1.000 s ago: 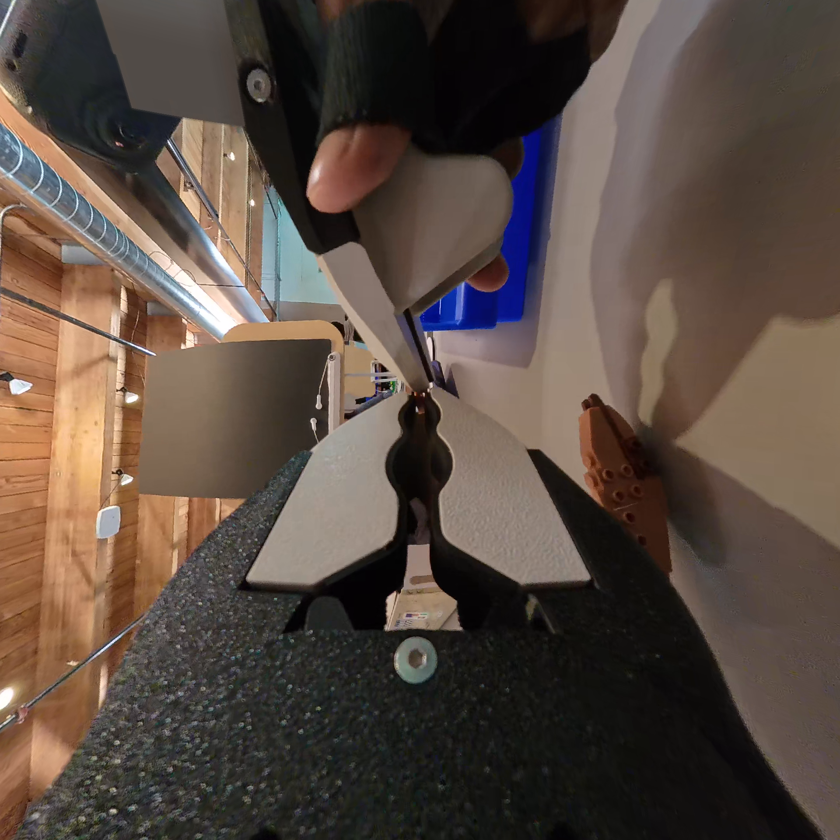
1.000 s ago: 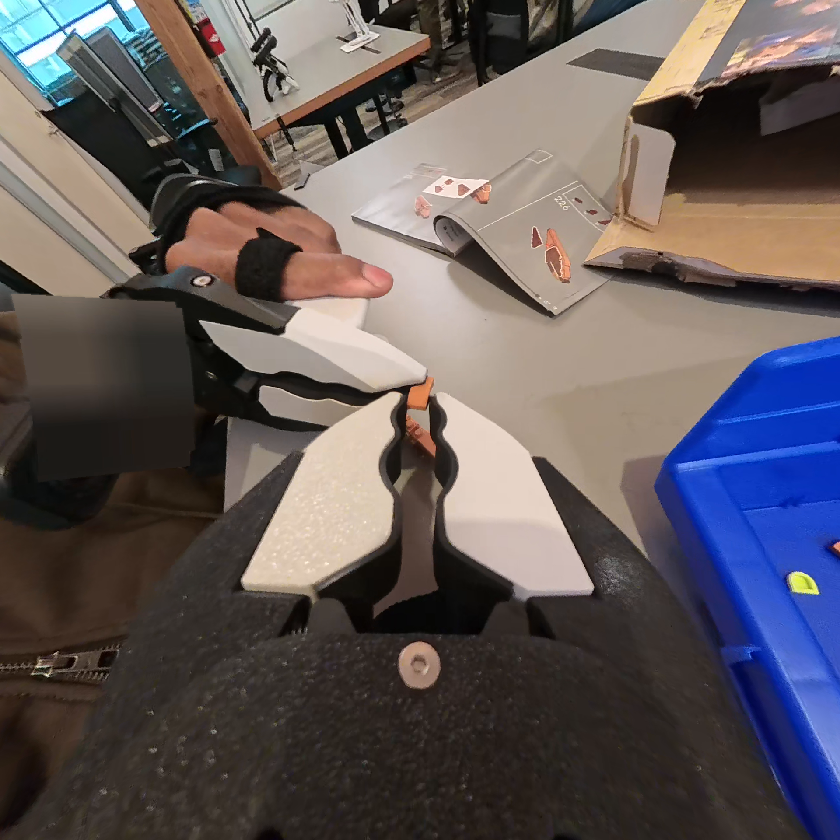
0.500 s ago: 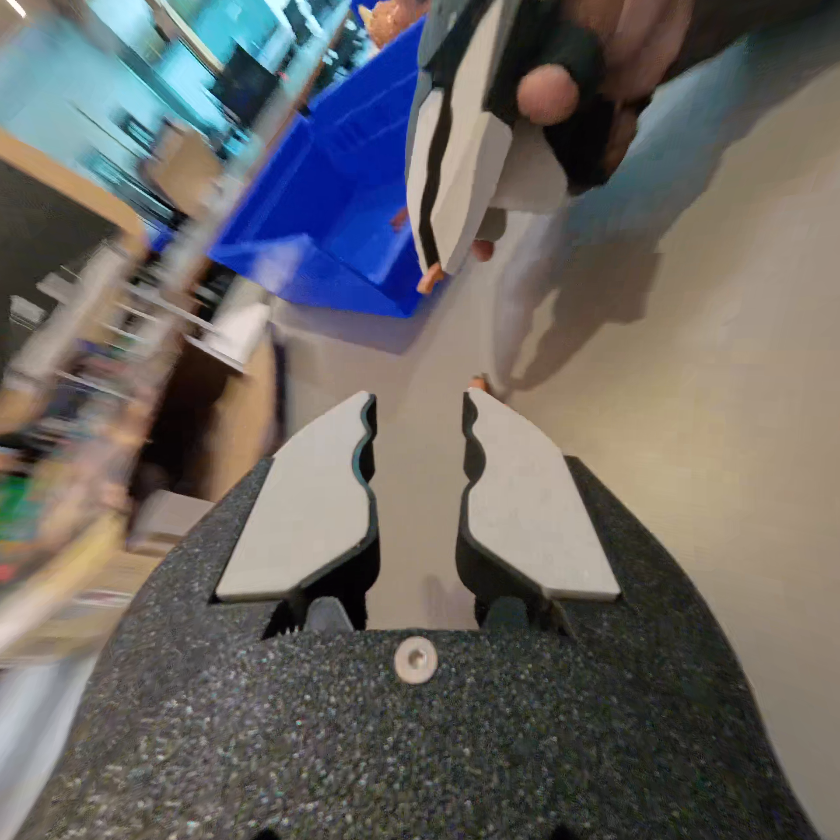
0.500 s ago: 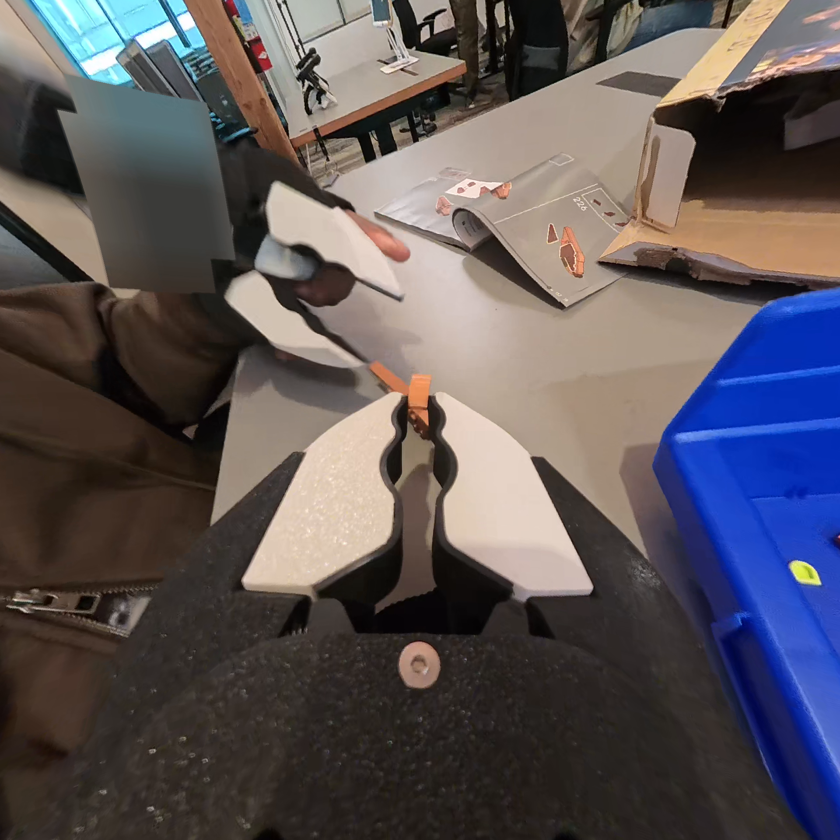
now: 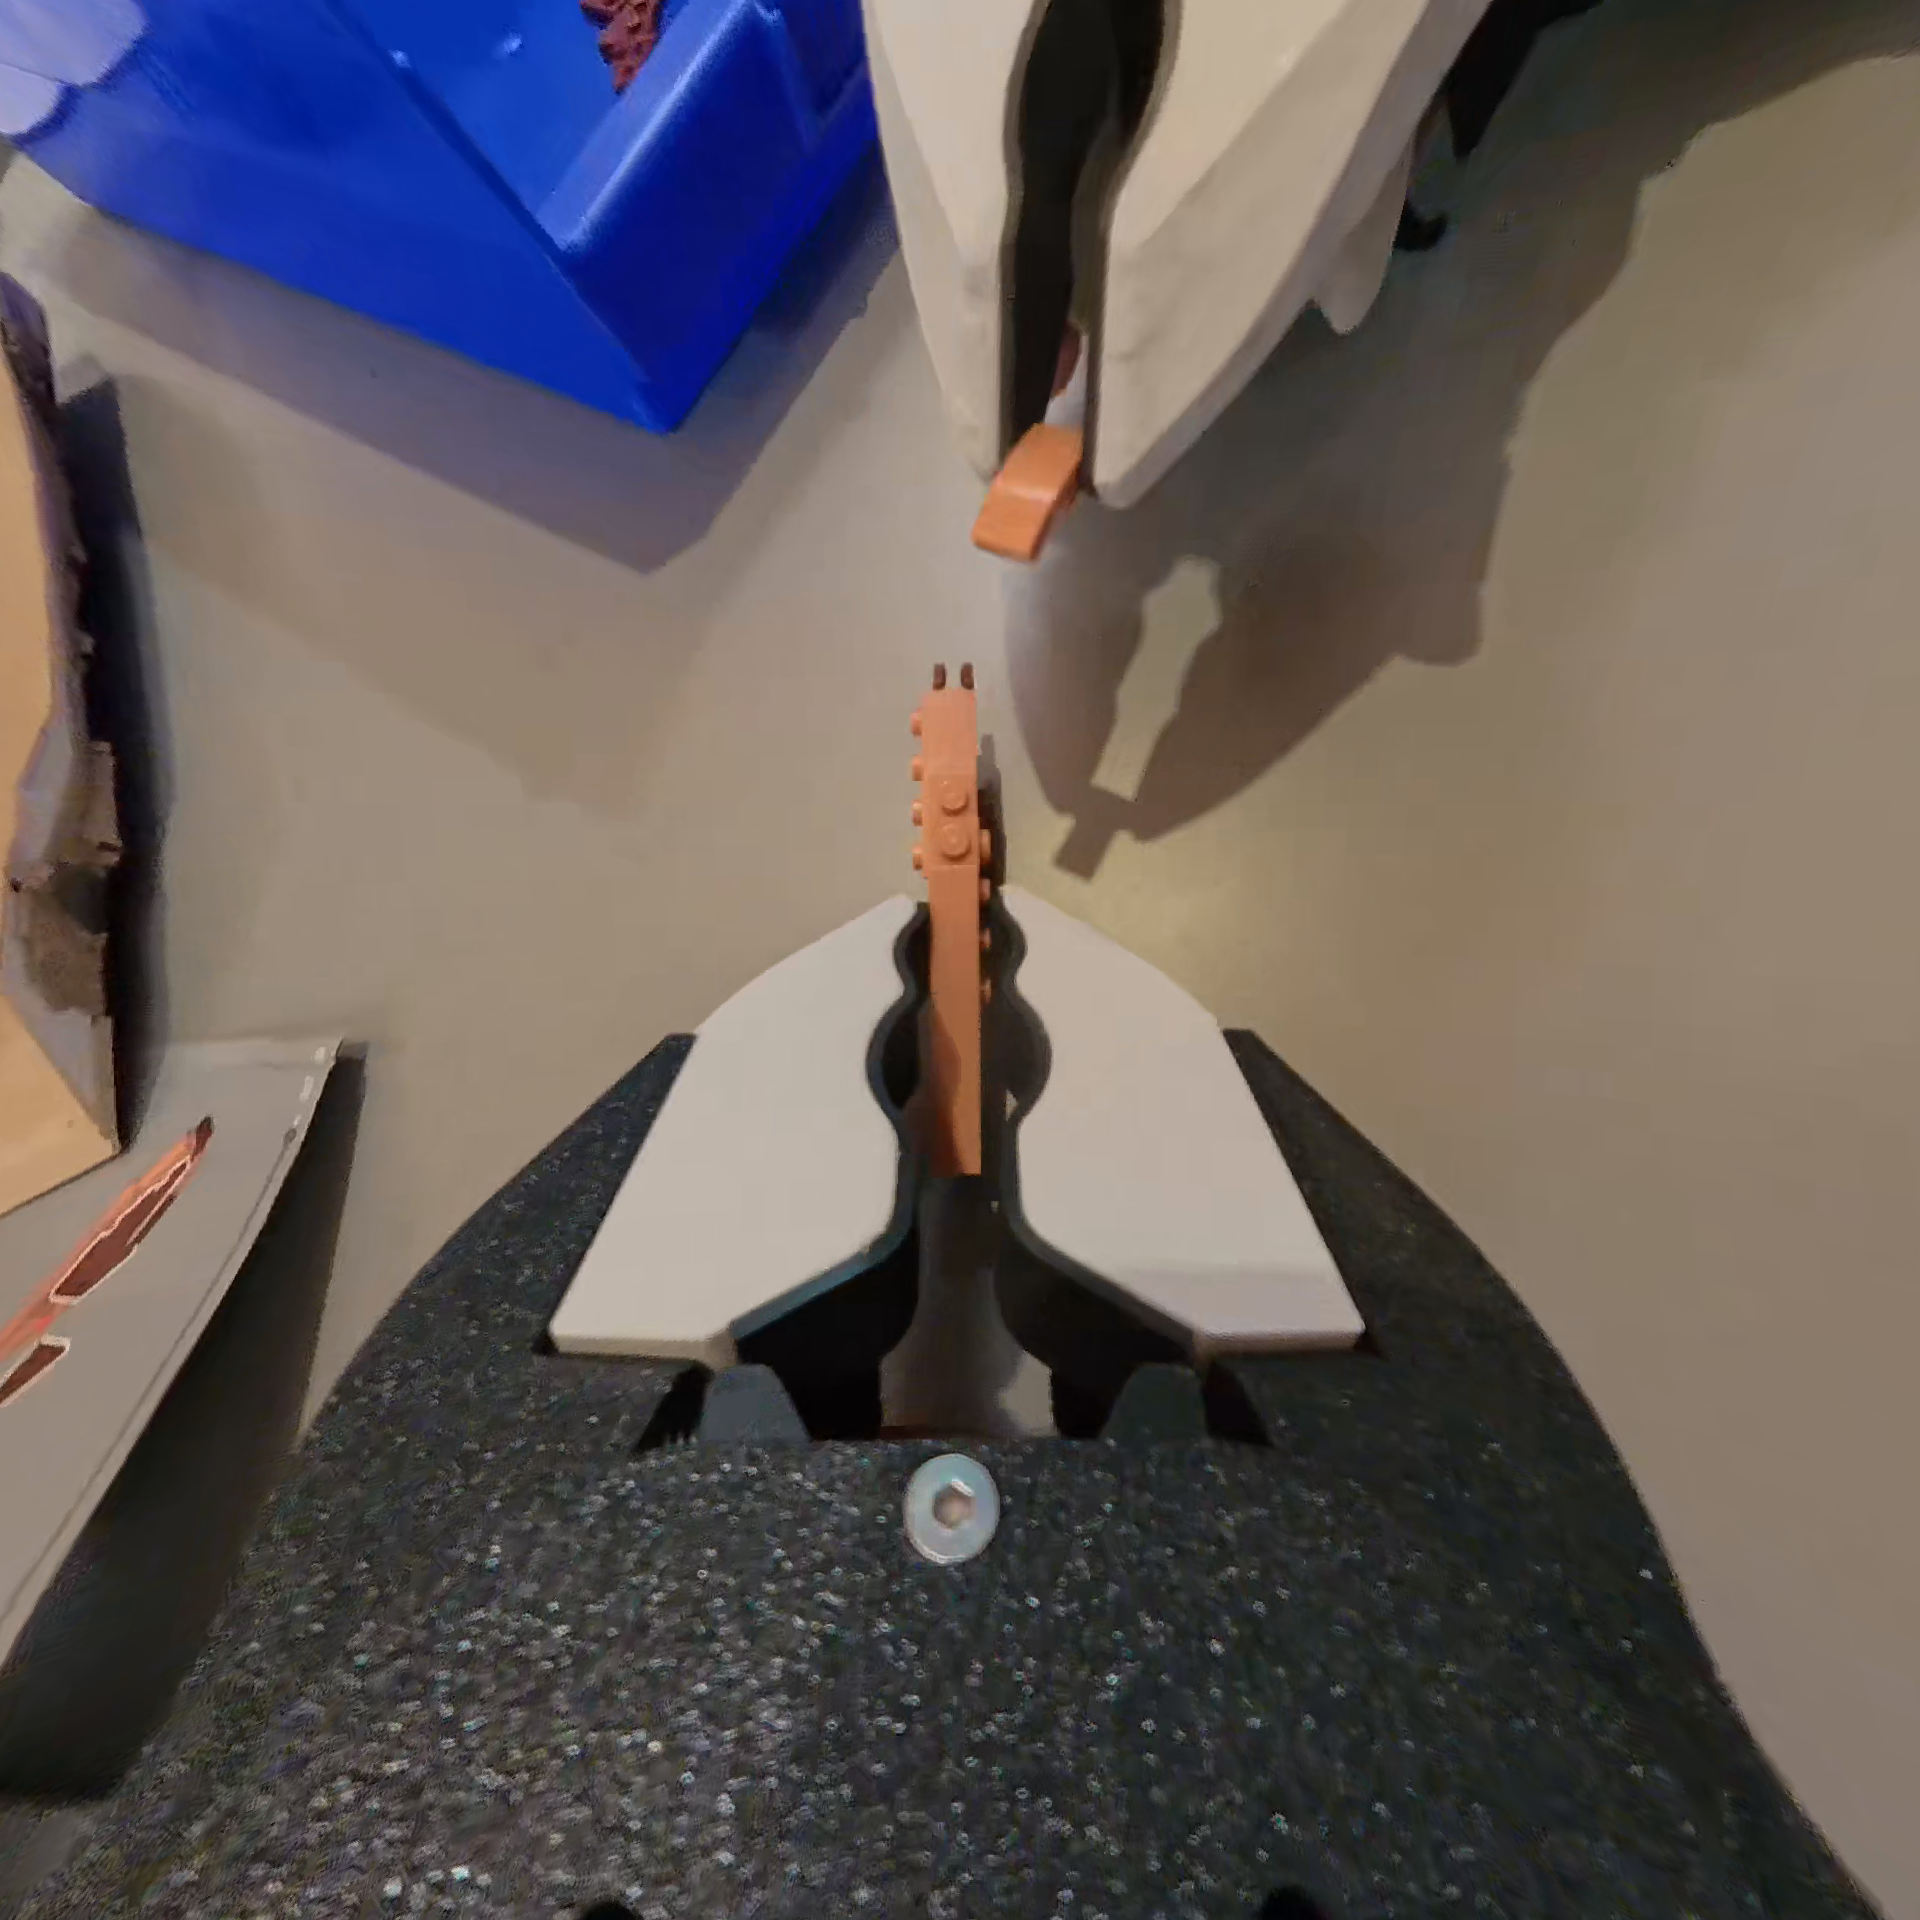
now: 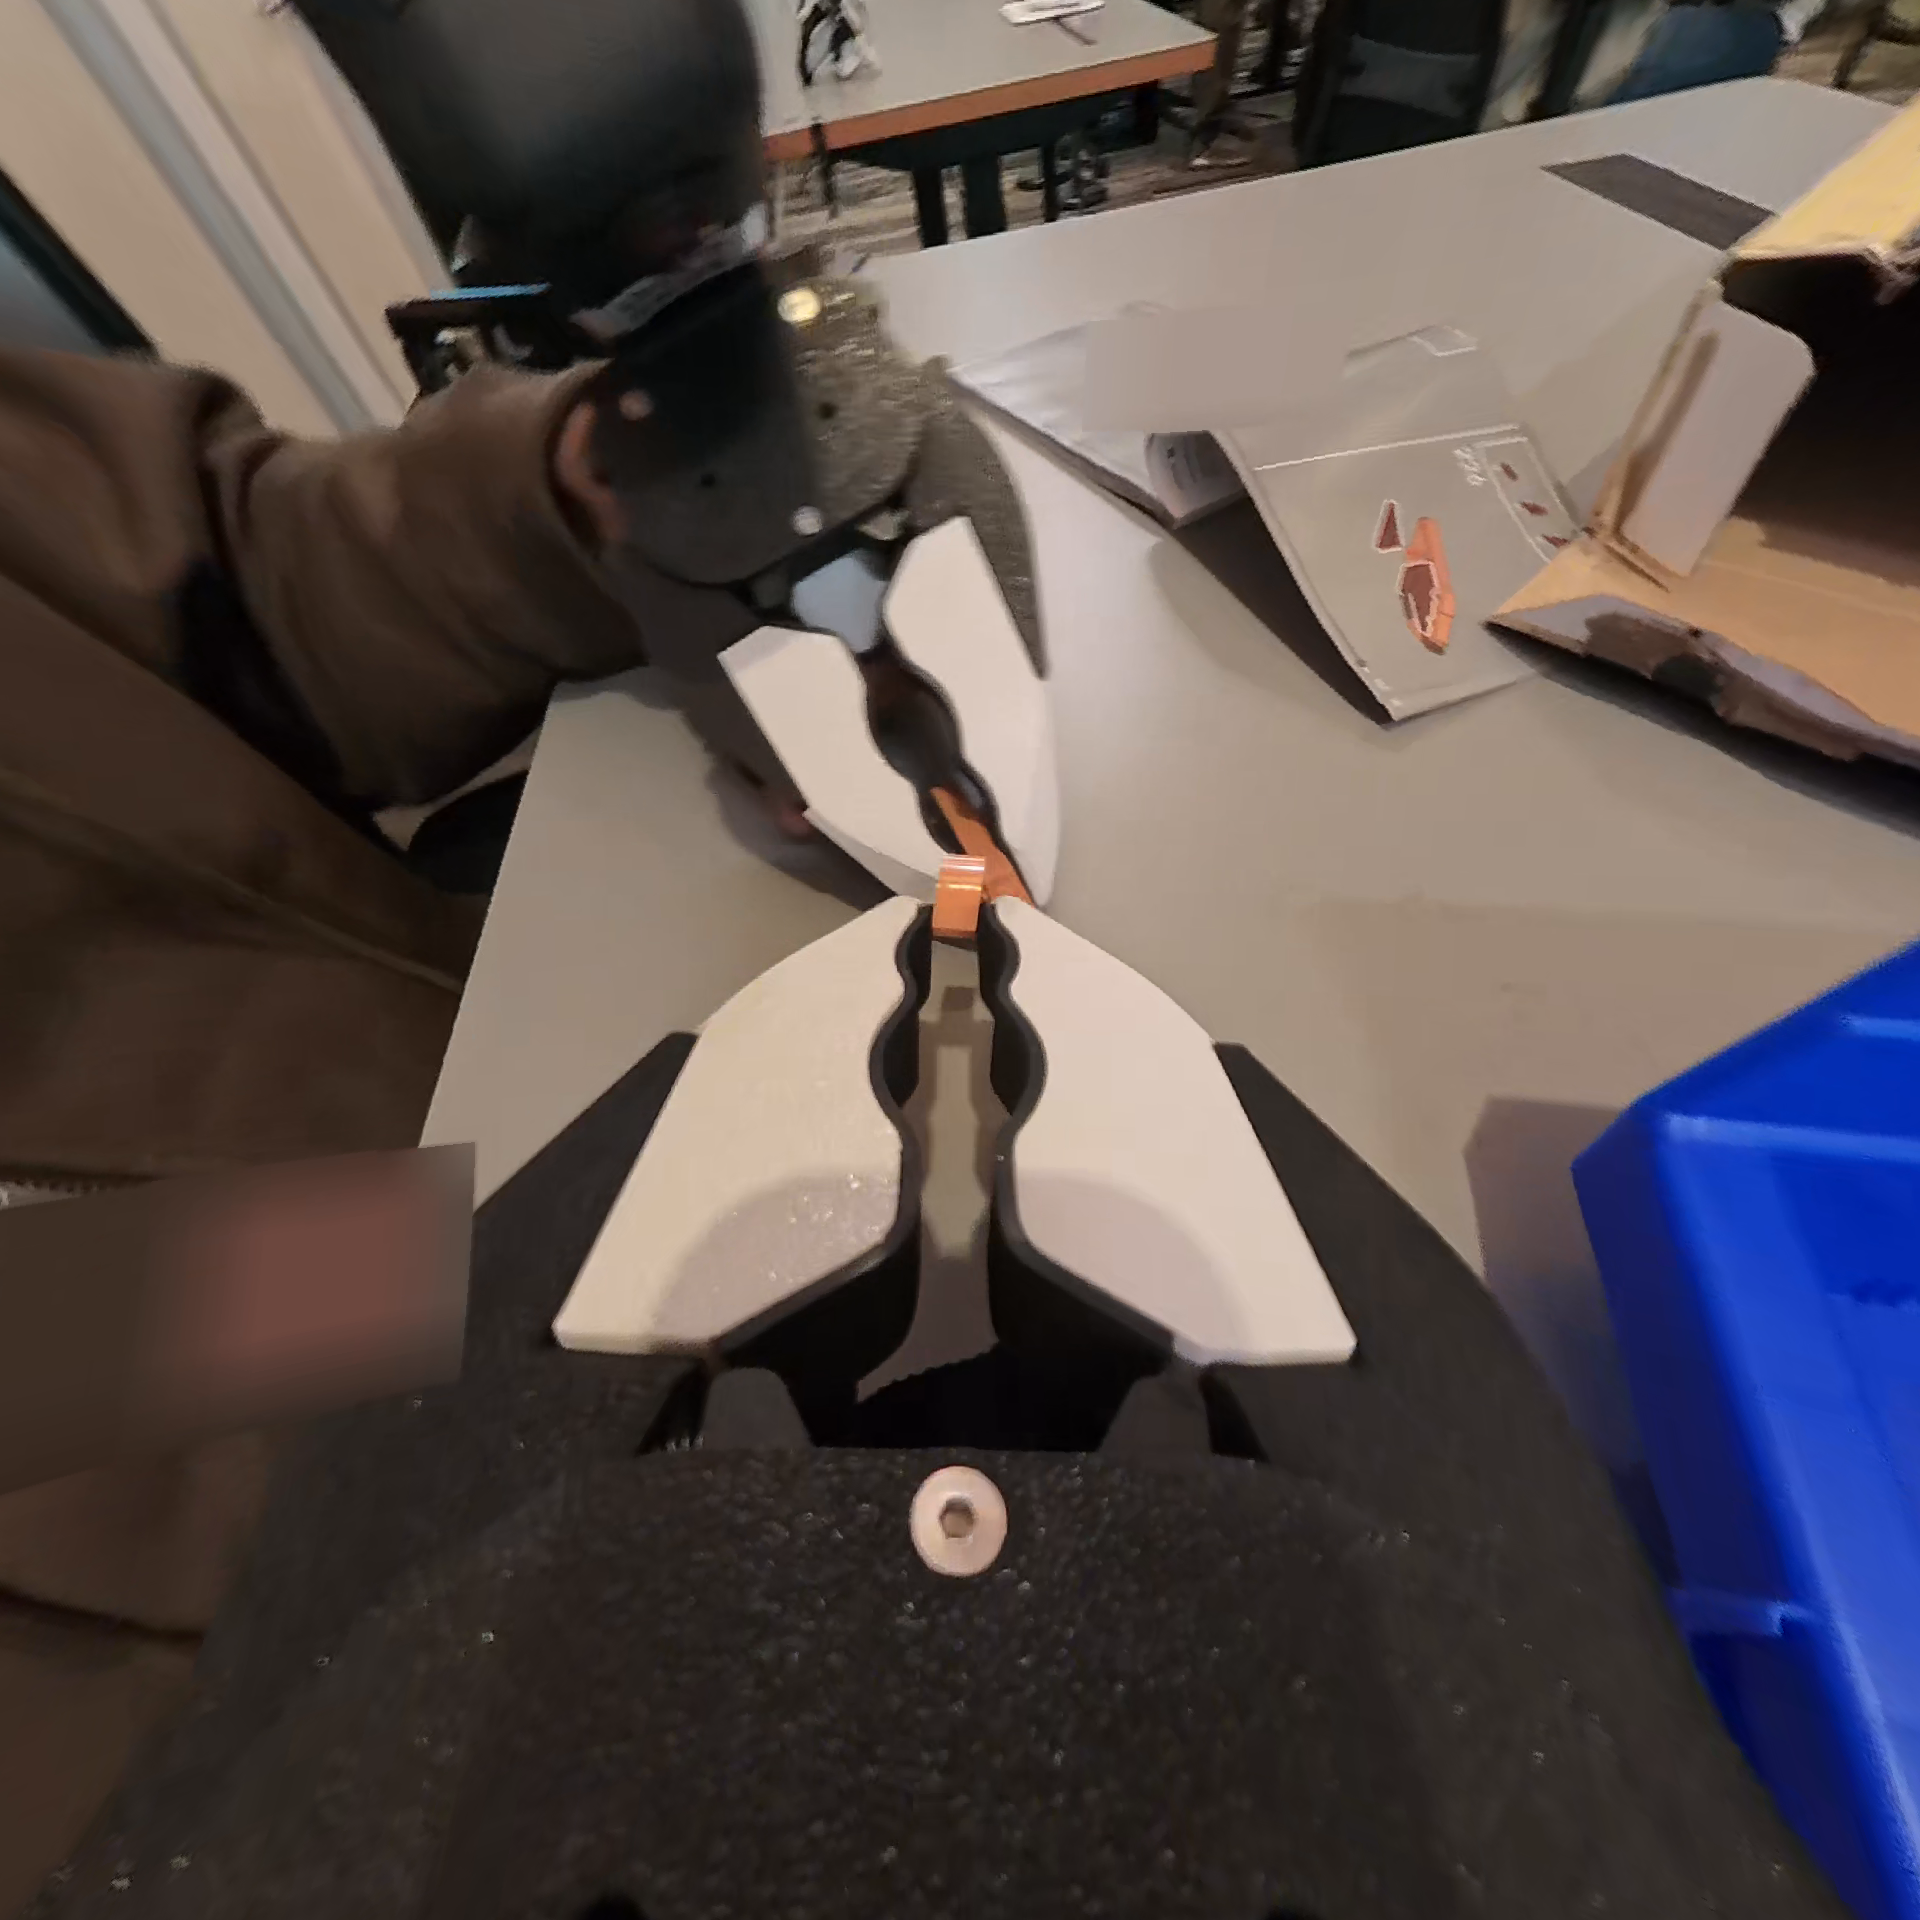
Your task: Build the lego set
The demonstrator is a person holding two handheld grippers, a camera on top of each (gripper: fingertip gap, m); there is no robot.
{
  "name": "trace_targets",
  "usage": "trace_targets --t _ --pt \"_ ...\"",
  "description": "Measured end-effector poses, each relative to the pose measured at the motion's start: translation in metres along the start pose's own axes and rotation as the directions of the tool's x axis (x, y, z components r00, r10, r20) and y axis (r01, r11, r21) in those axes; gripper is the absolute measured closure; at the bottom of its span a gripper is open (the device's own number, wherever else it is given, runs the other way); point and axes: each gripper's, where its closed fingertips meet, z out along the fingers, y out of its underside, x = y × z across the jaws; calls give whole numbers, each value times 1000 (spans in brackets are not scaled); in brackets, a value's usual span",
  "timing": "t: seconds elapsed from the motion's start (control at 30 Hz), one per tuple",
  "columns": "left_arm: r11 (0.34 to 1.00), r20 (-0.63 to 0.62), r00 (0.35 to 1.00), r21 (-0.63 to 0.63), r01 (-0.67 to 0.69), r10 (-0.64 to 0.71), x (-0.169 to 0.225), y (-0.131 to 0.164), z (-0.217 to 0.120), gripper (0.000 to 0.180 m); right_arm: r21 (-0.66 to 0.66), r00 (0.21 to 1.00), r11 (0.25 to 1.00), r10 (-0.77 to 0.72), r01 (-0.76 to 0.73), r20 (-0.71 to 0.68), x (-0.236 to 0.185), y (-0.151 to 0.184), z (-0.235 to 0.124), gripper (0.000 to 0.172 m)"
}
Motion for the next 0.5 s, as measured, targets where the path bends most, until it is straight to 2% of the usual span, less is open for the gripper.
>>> trace_targets --t 0.03,0.23,0.3,0.37,0.5 --pt "1000 -17 1000 -5 -10 10 1 -2 1 171 -5 1000 1000 -22 22 11 -2 -1 -1 164" --pt "996 -173 981 9 -90 91 0 -34 1 171 -67 982 983 -167 173 84 -5 -8 -6 164" --pt "993 -231 966 16 -117 118 -5 -41 6 171 -107 978 972 -202 207 57 5 -6 -10 164" --pt "993 -275 954 19 -116 116 -8 -43 14 171 -88 982 978 -188 189 18 16 -10 -18 164" --pt "989 -307 940 63 -133 146 2 -45 17 171 -51 995 993 -102 103 22 21 -8 -27 164"
